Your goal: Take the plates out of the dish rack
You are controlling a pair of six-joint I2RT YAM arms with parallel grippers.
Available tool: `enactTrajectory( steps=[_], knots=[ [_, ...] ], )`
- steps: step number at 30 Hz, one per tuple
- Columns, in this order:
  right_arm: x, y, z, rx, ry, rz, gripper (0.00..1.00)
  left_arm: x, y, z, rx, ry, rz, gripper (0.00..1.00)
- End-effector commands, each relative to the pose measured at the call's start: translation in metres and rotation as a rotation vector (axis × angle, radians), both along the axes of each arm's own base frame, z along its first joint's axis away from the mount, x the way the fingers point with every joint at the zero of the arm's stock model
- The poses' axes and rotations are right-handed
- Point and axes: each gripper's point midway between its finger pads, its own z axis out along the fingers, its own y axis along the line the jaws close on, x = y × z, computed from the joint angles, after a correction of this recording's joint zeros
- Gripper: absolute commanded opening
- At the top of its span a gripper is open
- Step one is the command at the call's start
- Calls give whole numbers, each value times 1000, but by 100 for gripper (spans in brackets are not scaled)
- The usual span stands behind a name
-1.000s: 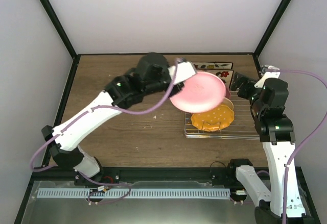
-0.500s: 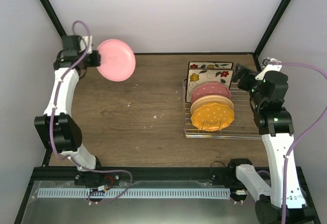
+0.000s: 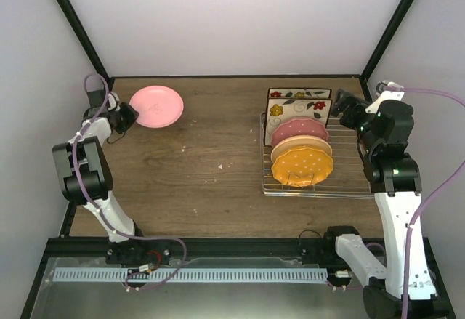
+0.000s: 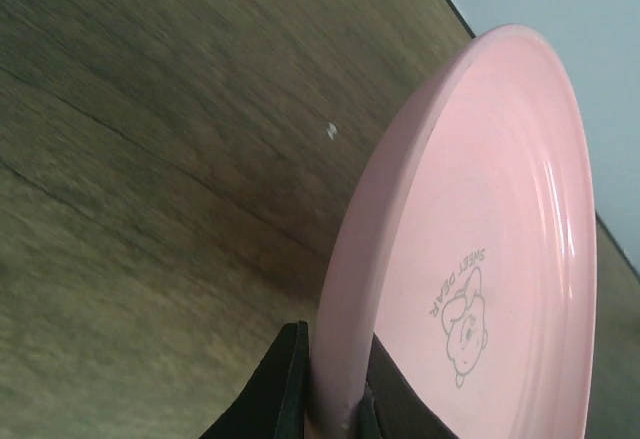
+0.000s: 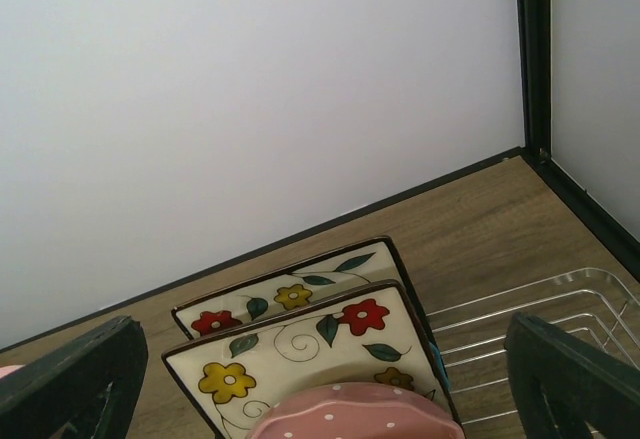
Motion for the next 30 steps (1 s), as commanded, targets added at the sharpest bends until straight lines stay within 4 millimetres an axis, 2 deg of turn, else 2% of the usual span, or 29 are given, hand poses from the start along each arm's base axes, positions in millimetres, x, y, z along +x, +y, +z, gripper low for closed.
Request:
enactTrajectory(
  steps=[1, 7, 15, 19, 22, 23, 24, 27, 30],
  knots=[
    [-11, -3, 17, 2, -26, -11, 100, 26, 16, 6, -32, -84, 108, 4],
    [-19, -5, 17, 10, -24, -24, 100, 17, 29, -27, -5, 19, 174, 4],
    [-25, -6, 17, 29, -24, -35, 100, -4, 28, -57, -21, 113, 211, 4],
    [-25, -5, 18, 39, -27, -32, 100, -21, 27, -77, -20, 200, 237, 4],
    [-25, -5, 16, 38, -21, -32, 100, -30, 26, -83, -26, 229, 243, 4],
    [-25, -5, 15, 38, -18, -32, 100, -31, 25, -85, -28, 236, 244, 7],
    [-24, -5, 13, 39, -14, -31, 100, -32, 25, -85, -28, 239, 243, 16],
    [-24, -5, 11, 39, -9, -30, 100, -36, 24, -89, -28, 258, 241, 55],
    [-24, -4, 8, 37, -5, -28, 100, -41, 23, -90, -26, 274, 242, 73]
  ],
)
